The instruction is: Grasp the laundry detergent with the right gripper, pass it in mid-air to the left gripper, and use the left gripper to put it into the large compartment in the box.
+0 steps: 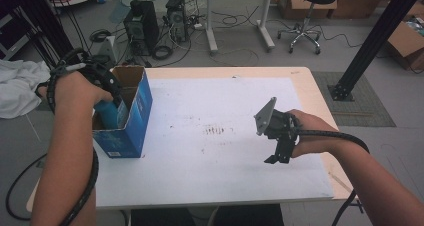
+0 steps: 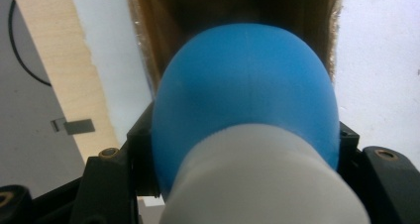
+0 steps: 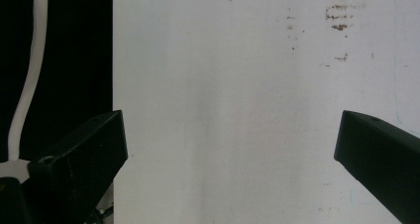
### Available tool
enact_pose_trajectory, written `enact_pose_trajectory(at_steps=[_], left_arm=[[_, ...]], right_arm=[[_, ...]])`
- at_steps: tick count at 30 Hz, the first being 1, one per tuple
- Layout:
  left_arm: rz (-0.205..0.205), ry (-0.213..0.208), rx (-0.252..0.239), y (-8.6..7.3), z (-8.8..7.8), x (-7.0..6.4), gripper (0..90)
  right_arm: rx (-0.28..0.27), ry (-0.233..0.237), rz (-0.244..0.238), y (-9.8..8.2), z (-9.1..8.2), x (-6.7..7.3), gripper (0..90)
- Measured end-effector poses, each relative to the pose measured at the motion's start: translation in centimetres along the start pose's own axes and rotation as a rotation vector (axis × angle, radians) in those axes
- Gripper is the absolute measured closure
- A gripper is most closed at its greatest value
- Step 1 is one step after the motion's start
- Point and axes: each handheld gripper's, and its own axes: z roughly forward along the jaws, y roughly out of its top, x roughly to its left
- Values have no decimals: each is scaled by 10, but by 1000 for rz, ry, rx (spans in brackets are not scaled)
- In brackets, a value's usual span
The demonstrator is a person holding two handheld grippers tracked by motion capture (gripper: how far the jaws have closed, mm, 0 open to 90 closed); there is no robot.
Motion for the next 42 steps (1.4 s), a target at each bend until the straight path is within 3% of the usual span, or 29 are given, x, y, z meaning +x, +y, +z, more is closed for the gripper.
enact_pose_trajectory(at_steps=[20,27,32,34,42], left_arm=[[14,13,42,12,50,-3,381],[23,2,48,12,54,0,381],[49,3,16,10,55,0,379],[21,-4,21,10,55,1,379],[16,-8,17,8,55,2,379]], right_arm=[[3,4,14,-6,2,1,0],[6,10,12,-4,5,0,0],[9,13,17,-3,6,-1,0],[15,14,17,-4,5,-2,0],[16,14,13,-3,4,-1,0]])
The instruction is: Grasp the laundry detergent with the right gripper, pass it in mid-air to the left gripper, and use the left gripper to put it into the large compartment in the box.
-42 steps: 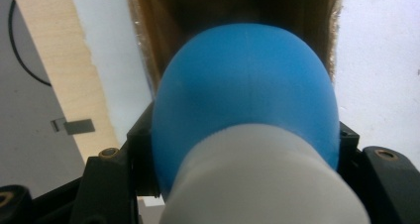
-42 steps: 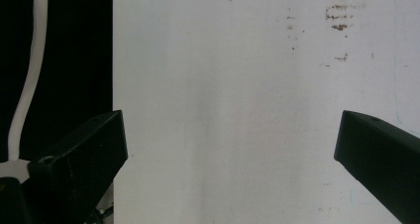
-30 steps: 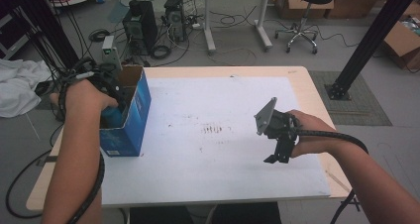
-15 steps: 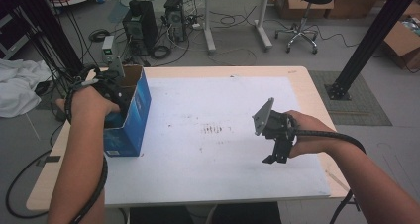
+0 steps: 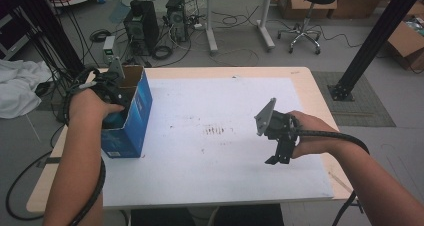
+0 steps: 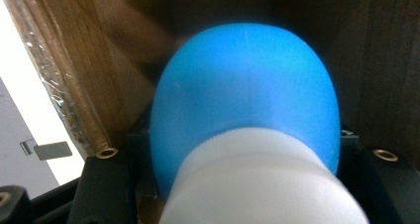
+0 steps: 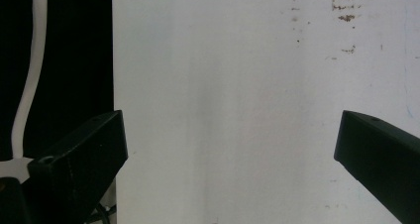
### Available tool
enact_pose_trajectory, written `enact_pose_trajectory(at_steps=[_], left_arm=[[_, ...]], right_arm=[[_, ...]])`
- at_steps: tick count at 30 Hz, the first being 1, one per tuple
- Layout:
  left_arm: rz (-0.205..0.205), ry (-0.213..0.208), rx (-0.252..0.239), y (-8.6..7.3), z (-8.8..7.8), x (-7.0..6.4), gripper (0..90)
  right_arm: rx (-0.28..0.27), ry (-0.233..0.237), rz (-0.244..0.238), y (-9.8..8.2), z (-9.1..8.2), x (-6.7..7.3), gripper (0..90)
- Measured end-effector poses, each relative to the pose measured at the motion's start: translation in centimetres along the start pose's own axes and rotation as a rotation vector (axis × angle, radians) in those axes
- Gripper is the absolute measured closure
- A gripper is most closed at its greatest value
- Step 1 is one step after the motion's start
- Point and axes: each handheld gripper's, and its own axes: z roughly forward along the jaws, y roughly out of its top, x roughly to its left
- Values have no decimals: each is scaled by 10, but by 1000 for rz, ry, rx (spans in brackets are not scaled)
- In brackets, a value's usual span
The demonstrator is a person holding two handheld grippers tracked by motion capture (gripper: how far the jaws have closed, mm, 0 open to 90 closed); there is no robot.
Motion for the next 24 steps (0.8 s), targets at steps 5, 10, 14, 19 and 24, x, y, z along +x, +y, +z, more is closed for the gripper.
enact_pose_trajectory(at_steps=[5,10,14,19,24], left_arm=[[5,3,0,-1,0,-1,378],[12,4,-5,-1,0,-1,376],[11,-4,-15,-2,0,-1,370],[17,-10,-13,-2,-1,-2,323],[22,6,-20,-3,-7,-4,319]], right_arm=[[-2,-2,2,0,-1,2,0],[-4,-3,9,-3,0,3,0],[-1,-3,8,-4,-1,3,0],[-4,-8,9,-4,-3,4,0],[-6,-7,4,-3,-2,4,0]])
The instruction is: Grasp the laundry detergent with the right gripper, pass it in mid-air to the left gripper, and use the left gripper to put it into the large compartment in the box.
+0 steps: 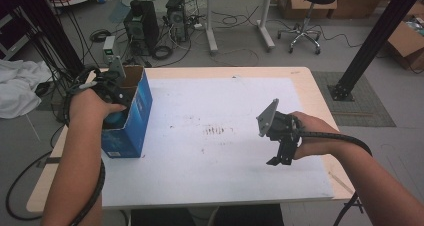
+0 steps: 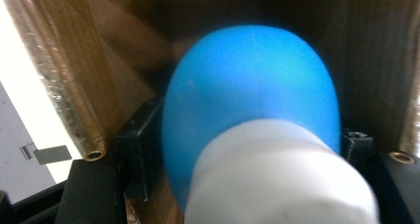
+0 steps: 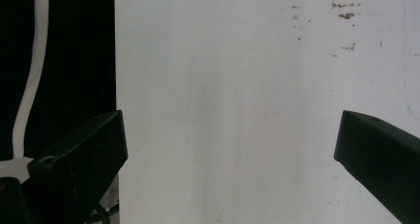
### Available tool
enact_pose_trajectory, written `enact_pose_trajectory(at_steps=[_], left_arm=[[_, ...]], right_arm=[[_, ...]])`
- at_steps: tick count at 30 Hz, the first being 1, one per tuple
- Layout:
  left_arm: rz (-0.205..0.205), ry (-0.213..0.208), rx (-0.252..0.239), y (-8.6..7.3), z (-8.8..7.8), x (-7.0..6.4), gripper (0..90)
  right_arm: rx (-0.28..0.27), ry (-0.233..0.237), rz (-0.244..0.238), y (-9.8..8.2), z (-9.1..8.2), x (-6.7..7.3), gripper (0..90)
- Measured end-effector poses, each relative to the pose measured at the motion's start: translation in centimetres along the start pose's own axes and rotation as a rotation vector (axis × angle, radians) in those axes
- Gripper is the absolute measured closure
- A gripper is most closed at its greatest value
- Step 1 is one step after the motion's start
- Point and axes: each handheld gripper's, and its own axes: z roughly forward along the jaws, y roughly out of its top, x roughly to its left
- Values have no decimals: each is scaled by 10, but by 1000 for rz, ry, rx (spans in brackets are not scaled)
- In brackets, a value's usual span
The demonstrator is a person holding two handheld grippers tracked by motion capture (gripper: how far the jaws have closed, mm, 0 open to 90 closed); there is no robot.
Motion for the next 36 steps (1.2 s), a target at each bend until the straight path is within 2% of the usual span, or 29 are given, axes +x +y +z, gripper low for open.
enact_pose_trajectory(at_steps=[10,14,21,26,32,36], left_arm=[[-1,12,-9,-2,-10,-3,310],[1,34,-17,-3,-18,-5,257],[15,30,-17,-4,-28,-10,232],[17,52,-29,-6,-36,-13,228],[15,53,-38,-7,-46,-14,191],[43,69,-40,-8,-53,-19,169]], right_arm=[[-6,0,-1,-1,1,0,0],[-9,-3,-1,-2,1,-1,0],[-8,-4,-6,0,3,-1,0],[-12,-4,-8,0,2,-1,0],[-15,-2,-4,-1,2,-1,0],[-17,-4,-4,-2,2,0,0]])
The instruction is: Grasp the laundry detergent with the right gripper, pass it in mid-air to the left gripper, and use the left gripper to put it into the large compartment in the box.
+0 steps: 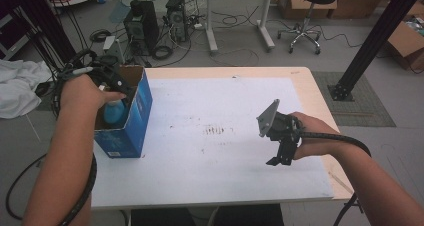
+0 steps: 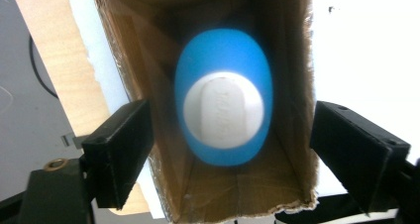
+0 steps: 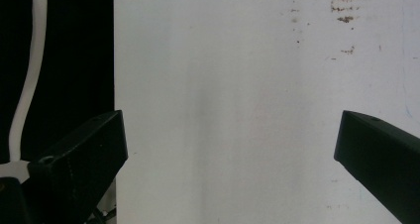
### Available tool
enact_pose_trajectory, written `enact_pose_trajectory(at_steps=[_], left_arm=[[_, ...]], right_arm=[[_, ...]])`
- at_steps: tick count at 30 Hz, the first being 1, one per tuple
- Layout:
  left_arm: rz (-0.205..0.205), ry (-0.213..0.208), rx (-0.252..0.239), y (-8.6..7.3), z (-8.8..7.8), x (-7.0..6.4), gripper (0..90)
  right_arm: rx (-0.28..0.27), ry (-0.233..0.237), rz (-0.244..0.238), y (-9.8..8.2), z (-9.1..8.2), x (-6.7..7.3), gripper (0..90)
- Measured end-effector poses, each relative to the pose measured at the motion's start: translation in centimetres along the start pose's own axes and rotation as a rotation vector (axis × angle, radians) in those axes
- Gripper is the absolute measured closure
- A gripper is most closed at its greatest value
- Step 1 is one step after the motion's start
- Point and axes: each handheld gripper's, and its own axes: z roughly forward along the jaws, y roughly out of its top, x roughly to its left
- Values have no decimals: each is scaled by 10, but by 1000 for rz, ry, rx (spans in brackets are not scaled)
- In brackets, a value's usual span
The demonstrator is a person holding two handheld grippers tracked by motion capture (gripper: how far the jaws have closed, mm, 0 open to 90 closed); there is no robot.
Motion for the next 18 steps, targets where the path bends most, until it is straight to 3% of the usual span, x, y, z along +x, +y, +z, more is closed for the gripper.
enact_pose_trajectory(at_steps=[18], left_arm=[[60,-10,-3,-4,-19,-16,100]], right_arm=[[-9,-4,-2,1,-1,1,0]])
